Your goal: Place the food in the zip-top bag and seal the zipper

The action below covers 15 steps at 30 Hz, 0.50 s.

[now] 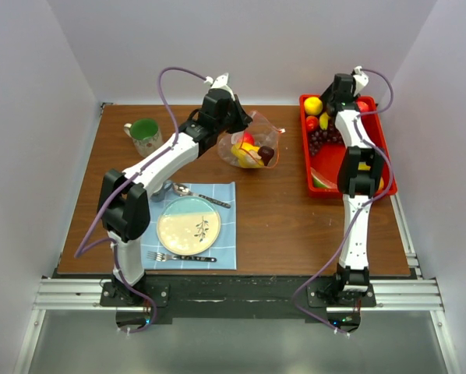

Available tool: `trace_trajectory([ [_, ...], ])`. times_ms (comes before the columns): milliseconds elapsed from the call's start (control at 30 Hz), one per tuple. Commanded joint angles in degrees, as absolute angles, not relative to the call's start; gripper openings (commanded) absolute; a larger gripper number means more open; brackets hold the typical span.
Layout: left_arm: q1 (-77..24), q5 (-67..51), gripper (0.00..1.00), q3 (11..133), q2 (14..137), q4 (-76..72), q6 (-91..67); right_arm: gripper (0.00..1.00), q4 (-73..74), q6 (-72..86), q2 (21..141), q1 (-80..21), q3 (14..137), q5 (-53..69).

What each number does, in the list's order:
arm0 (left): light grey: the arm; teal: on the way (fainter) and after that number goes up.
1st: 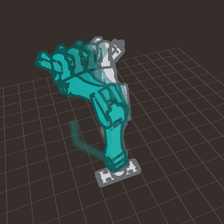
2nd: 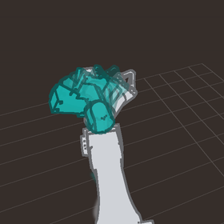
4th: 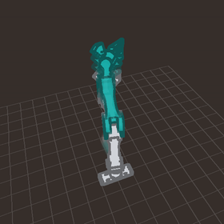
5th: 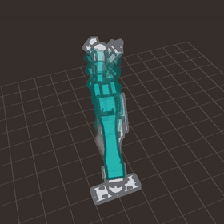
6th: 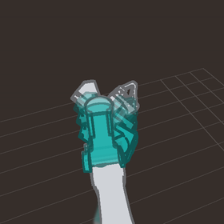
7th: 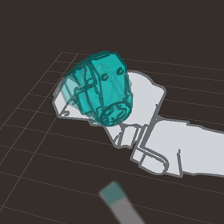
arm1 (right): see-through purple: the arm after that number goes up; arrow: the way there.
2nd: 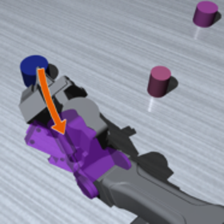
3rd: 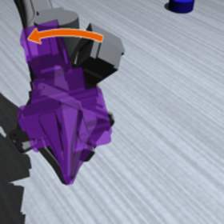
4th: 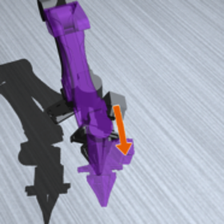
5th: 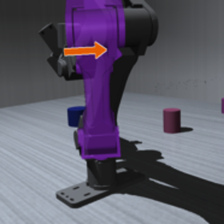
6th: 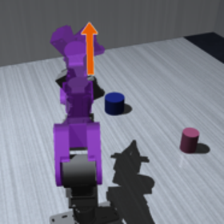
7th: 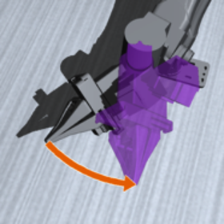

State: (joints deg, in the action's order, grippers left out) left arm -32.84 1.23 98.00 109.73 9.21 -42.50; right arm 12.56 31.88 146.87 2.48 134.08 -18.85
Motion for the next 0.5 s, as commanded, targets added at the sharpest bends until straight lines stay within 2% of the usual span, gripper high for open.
trace_trajectory([
  [0, -32.52, 0.7, 0.0, 101.07, 108.9, 5.45, -41.92, 0.6, 12.48, 30.59, 148.45, 2.11, 136.5, -20.74],
  [367, -32.43, 0.62, 0.0, 101.16, 109.25, 5.36, -41.92, 0.64, 12.22, 30.59, 148.1, 2.02, 135.0, -20.48],
  [467, -32.34, 0.7, 0.0, 100.99, 109.16, 5.45, -41.92, 0.57, 11.69, 30.76, 146.61, 2.02, 133.77, -20.39],
])
